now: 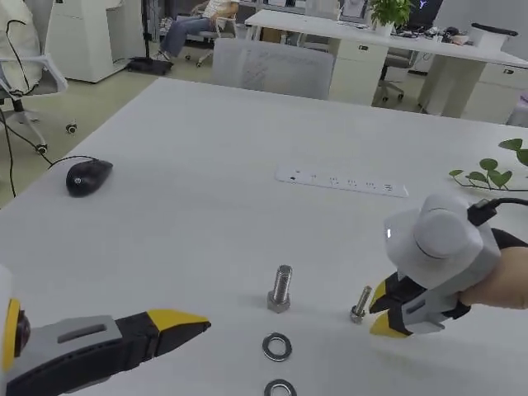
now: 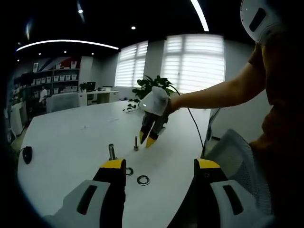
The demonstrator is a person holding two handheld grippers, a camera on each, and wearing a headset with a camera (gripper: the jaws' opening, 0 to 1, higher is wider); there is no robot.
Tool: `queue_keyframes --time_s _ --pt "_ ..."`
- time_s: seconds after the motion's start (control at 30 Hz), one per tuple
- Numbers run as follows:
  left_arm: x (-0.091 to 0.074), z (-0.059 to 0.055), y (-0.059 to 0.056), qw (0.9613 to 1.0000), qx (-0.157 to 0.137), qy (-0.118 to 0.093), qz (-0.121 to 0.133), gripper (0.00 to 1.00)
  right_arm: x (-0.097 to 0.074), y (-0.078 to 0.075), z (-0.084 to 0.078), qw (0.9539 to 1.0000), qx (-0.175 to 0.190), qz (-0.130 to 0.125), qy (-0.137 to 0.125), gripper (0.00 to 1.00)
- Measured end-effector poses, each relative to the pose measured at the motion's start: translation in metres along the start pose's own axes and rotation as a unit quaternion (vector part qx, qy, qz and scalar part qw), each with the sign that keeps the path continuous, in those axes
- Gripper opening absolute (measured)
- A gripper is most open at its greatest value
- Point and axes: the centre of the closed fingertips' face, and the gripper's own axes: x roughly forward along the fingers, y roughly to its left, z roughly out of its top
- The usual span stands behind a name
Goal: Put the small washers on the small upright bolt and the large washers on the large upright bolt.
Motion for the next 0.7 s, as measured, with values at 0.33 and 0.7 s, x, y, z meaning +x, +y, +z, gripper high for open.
queue_keyframes --time_s 0.33,0.7 --pt "-0.005 0.006 -0.007 0.9999 0.010 -0.010 -0.002 0.57 0.016 0.043 0.036 0.9984 -0.042 0.037 -0.010 0.16" --pt "-0.010 0.007 -0.010 0.9998 0.010 -0.016 0.004 0.57 0.037 0.073 0.068 0.9940 -0.078 0.075 -0.017 0.17"
